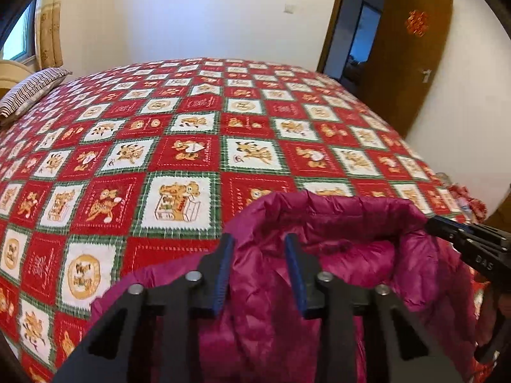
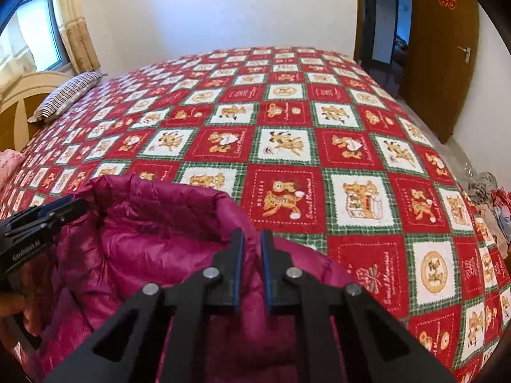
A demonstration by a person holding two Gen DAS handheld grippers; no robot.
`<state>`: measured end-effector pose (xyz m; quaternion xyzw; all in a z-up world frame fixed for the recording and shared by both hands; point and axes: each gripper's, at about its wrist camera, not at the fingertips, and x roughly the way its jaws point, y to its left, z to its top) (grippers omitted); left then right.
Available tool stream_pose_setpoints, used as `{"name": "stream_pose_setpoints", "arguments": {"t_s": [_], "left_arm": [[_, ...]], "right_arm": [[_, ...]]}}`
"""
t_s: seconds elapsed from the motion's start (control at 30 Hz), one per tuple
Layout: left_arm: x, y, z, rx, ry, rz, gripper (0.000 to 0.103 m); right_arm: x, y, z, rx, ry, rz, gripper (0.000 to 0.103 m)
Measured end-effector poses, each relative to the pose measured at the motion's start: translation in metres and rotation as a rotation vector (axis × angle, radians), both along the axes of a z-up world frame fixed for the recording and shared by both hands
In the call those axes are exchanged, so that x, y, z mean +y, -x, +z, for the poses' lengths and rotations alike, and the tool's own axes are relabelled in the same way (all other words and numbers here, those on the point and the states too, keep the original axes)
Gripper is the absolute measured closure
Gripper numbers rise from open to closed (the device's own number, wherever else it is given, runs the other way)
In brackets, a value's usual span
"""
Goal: Fold large clothes
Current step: 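Lift the hem with both tools and fold it toward the collar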
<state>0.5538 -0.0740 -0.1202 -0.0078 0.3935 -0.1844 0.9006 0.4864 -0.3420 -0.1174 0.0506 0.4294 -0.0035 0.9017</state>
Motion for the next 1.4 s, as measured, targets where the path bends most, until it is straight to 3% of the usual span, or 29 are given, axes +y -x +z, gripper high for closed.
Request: {"name": "stream_pose_setpoints", "arguments": {"t_s": [0.13,0.3,0.33,0.37,0.43,0.5,0.6,0.73,0.8,0.83,0.87,0.9,0.93,0.97,1.07,1.2,1.4], "left_arm": [[0.011,0.025,-0.003,-0.033,-0.012,-0.029,0.085],[0.014,0.038,-0.009,-0.077,-0.025,-0.017,0.085],[0.013,0.037,-0.005,-0.084,-0.028,-0.005,0.079],[0.011,0.034,-0.002,-0.067,-0.018,-0.012,0.051],[0.009,0.031,0.005,-0.069,-0.018,0.012,0.015],[0.004,0.028,0.015,-0.104,-0.03,0.03,0.013],[-0.004,0.012,0.014,-0.096,-0.081,0.071,0.012],[-0.017,-0.017,-0.004,-0.017,-0.103,0.061,0.012],[-0.025,-0.024,-0.014,0.006,-0.121,0.014,0.014],[-0.027,-0.024,-0.018,0.004,-0.121,-0.015,0.033],[-0.029,-0.023,-0.021,0.014,-0.131,-0.044,0.064],[-0.029,-0.02,-0.024,0.022,-0.145,-0.055,0.076],[-0.026,-0.016,-0.024,0.014,-0.146,-0.06,0.089],[-0.021,-0.011,-0.021,-0.008,-0.137,-0.062,0.091],[-0.001,0.014,-0.01,-0.113,-0.115,-0.06,0.093],[0.017,0.042,-0.01,-0.168,-0.092,-0.05,0.094],[0.013,0.056,-0.031,-0.192,-0.185,-0.065,0.094]], "right_arm": [[0.001,0.023,0.0,-0.042,0.037,0.027,0.095],[0.0,0.032,-0.006,-0.061,0.069,0.032,0.095],[-0.003,0.033,-0.002,-0.084,0.044,0.023,0.088],[-0.005,0.033,0.002,-0.095,0.035,0.016,0.056],[-0.007,0.03,0.011,-0.119,0.012,0.013,0.009],[-0.007,0.026,0.018,-0.14,0.008,0.012,0.015],[-0.001,0.011,0.021,-0.131,0.011,0.022,0.016],[0.01,-0.014,0.012,-0.092,0.038,0.042,0.019],[0.014,-0.024,0.002,-0.046,0.067,0.057,0.03],[0.018,-0.03,-0.005,-0.009,0.091,0.08,0.055],[0.02,-0.031,-0.009,0.006,0.111,0.096,0.09],[0.021,-0.029,-0.012,0.014,0.14,0.109,0.093],[0.021,-0.023,-0.012,-0.004,0.163,0.119,0.092],[0.019,-0.017,-0.011,-0.025,0.171,0.123,0.093],[0.013,0.005,-0.007,-0.088,0.187,0.124,0.094],[0.016,0.032,-0.011,-0.159,0.238,0.143,0.094],[0.022,0.044,-0.034,-0.138,0.314,0.175,0.095]]}}
